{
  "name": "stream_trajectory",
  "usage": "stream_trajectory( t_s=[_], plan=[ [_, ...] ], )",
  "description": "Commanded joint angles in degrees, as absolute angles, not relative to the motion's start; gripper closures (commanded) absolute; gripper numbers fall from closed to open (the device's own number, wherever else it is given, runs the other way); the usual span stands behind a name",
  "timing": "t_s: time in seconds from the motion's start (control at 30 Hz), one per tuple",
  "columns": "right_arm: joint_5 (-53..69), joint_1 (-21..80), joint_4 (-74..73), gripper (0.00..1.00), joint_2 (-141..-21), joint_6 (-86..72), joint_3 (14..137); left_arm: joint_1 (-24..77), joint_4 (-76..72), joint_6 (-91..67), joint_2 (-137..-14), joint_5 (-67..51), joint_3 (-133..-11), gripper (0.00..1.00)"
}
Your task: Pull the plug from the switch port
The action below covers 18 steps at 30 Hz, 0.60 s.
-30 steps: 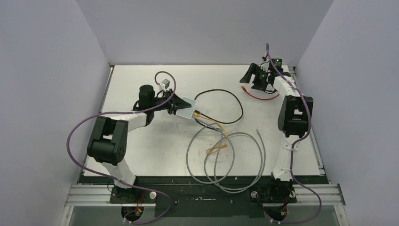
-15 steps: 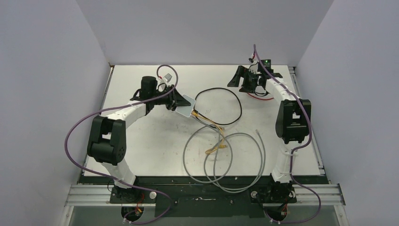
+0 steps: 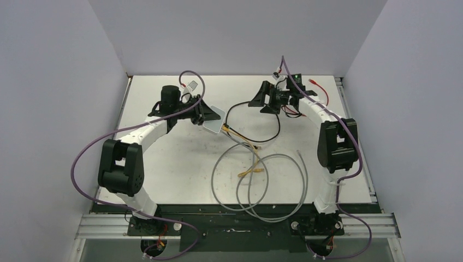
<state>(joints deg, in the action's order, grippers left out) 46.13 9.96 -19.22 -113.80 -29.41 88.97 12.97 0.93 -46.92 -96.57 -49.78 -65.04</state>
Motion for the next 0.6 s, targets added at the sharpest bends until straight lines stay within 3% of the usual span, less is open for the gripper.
stream_trajectory(
  t_s=[0.0, 0.33, 0.57],
  plan=[
    [51.3, 10.9, -12.3, 0.10, -108.4, -33.5, 86.8, 13.0, -9.3, -50.9, -93.1, -51.6, -65.8, 1.00],
    [56.3, 13.6, -7.9, 0.10, -106.7, -36.1, 85.0, 12.9, -19.6, -57.6, -93.0, -53.0, -64.4, 1.00],
    [60.9, 15.8, 4.6, 0.10, -104.6, -42.2, 81.3, 12.1, -27.9, -63.2, -93.0, -53.0, -61.2, 1.00]
  ],
)
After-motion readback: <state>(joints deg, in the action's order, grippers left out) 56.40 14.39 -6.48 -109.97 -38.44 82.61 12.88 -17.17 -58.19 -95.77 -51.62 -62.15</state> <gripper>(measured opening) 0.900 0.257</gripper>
